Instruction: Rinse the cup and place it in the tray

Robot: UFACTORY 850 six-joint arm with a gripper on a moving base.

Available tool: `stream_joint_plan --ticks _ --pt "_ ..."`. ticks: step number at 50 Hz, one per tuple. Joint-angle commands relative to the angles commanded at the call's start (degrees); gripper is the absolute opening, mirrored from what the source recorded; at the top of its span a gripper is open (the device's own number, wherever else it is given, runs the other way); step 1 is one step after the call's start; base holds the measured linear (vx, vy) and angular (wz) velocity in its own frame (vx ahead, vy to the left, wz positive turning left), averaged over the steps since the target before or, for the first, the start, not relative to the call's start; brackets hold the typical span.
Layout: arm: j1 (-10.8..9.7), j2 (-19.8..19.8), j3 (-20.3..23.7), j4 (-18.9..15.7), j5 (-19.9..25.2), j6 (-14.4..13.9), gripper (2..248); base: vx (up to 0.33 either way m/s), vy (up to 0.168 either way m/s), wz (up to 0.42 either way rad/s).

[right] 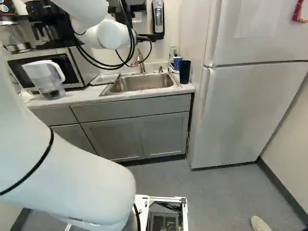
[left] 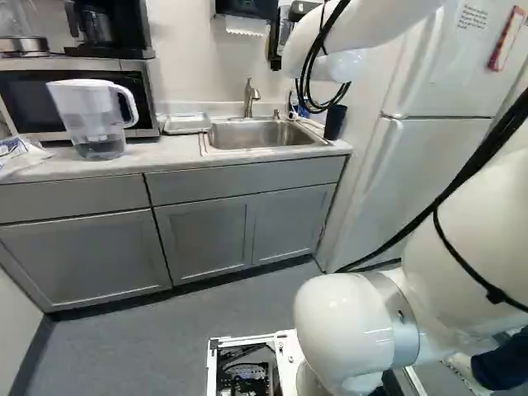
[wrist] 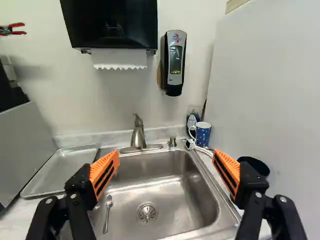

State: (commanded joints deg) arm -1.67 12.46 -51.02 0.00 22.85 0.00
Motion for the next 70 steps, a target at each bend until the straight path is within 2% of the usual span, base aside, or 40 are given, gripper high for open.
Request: stream_joint_plan --ticks 50,70 --pt "0.0 0.0 0.0 0.0 0.0 0.0 247 0.16 0.0 -0.02" --pt "0.0 0.0 0.0 0.0 0.0 0.0 247 0.056 0.0 -0.012"
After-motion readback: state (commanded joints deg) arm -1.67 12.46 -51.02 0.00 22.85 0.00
